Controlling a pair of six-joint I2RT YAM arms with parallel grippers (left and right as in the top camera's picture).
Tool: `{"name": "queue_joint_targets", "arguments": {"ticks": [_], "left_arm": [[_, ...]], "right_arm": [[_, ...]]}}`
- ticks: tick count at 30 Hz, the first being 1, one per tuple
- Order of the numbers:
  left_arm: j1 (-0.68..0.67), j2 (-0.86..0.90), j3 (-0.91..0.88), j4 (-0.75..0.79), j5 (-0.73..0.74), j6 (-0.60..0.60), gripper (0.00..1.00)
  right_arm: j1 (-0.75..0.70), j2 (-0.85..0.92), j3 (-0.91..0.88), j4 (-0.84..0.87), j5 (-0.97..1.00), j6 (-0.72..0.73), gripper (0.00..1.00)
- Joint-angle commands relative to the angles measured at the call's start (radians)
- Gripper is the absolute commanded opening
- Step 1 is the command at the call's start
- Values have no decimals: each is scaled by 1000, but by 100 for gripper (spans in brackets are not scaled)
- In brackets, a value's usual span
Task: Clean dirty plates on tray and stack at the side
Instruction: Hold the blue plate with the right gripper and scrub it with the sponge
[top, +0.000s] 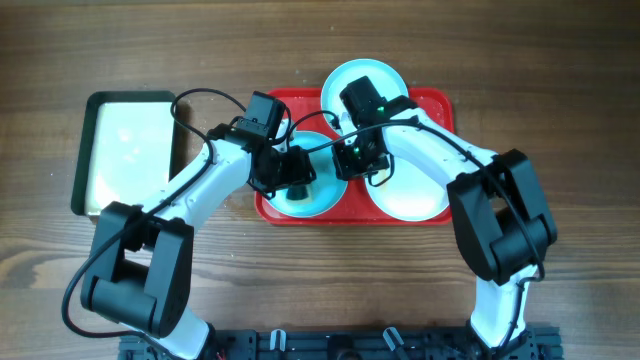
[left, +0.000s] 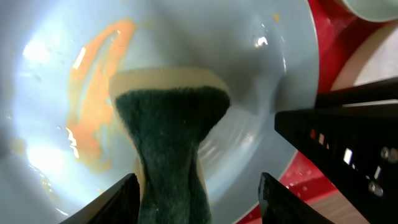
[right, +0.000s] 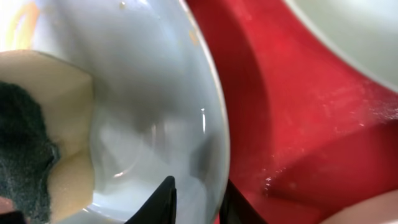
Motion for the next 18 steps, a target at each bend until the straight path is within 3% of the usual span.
{"name": "queue_joint_targets", "arguments": {"ticks": [1, 4, 5, 6, 7, 9, 11, 13, 14, 15, 17, 18], "left_arm": [[-2, 6, -10, 4, -61, 9, 57], [-2, 6, -30, 34, -61, 9, 56], [-3, 6, -32, 45, -61, 9, 56], [-2, 6, -32, 52, -61, 9, 55], [-2, 6, -32, 56, -61, 9, 50], [-3, 17, -33, 60, -61, 9, 37], [-3, 37, -33, 60, -58, 8, 28], [-3, 59, -33, 61, -52, 8, 20], [-3, 66, -33, 61, -46, 8, 7], [-3, 68, -33, 62, -46, 8, 4], [-2, 68, -33, 67, -46, 8, 4], [-2, 68, -32, 66, -46, 8, 28]], "right_arm": [[20, 22, -10, 16, -8, 43, 15], [21, 22, -16, 19, -8, 47, 11], [21, 22, -26, 25, -8, 46, 14], [21, 23, -30, 26, -8, 46, 24], [21, 24, -30, 26, -8, 47, 24], [21, 24, -29, 26, -7, 51, 11], [19, 24, -21, 16, -7, 62, 5], [19, 24, -19, 10, -6, 61, 4], [19, 24, -19, 8, -6, 61, 4], [19, 24, -19, 8, -3, 64, 5], [19, 24, -19, 7, -3, 66, 6], [18, 24, -19, 4, -3, 65, 9]]}}
